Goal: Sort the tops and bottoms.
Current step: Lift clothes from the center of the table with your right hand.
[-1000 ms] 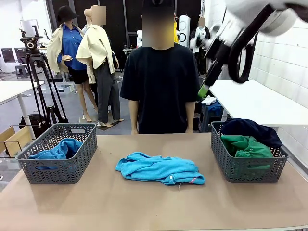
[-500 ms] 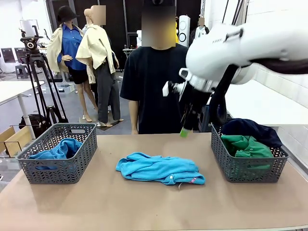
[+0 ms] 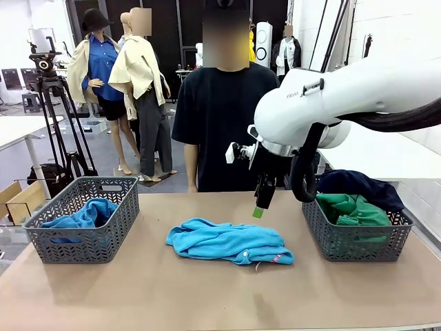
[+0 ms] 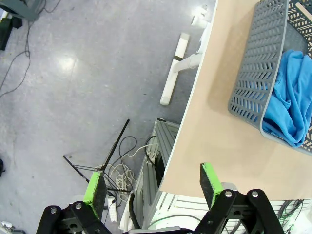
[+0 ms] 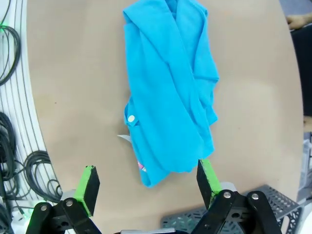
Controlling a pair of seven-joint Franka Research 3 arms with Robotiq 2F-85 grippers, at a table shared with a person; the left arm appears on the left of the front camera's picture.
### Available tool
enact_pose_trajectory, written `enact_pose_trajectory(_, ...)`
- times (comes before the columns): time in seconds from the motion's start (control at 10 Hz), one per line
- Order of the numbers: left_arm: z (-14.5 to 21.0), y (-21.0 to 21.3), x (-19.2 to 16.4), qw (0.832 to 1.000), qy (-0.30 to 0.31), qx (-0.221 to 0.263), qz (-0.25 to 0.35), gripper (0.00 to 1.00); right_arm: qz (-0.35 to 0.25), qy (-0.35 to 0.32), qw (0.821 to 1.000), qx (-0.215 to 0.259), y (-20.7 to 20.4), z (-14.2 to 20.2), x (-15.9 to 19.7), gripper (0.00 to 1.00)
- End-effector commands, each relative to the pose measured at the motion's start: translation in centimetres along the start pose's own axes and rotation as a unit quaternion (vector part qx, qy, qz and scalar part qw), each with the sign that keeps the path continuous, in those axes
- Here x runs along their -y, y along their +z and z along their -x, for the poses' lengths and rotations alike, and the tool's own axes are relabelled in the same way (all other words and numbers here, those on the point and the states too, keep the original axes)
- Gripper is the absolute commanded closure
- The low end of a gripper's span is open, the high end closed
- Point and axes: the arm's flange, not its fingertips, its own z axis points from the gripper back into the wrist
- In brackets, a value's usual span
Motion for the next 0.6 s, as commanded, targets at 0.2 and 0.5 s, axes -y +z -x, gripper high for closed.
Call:
enact_pose_trajectory(0.2,0.1,0.0,-0.2,1.0,0.0,-0.002,0.003,0.0,-0.017,0.019,0.999,-0.025,-1.2,-0.8,0.8,0.0)
enact_pose_trajectory(0.5,0.1,0.0,-0.2,1.0,0.0,-0.002,0.003,0.0,-0.051,0.034,0.996,-0.066,-6.6,-3.7,3.6,0.0)
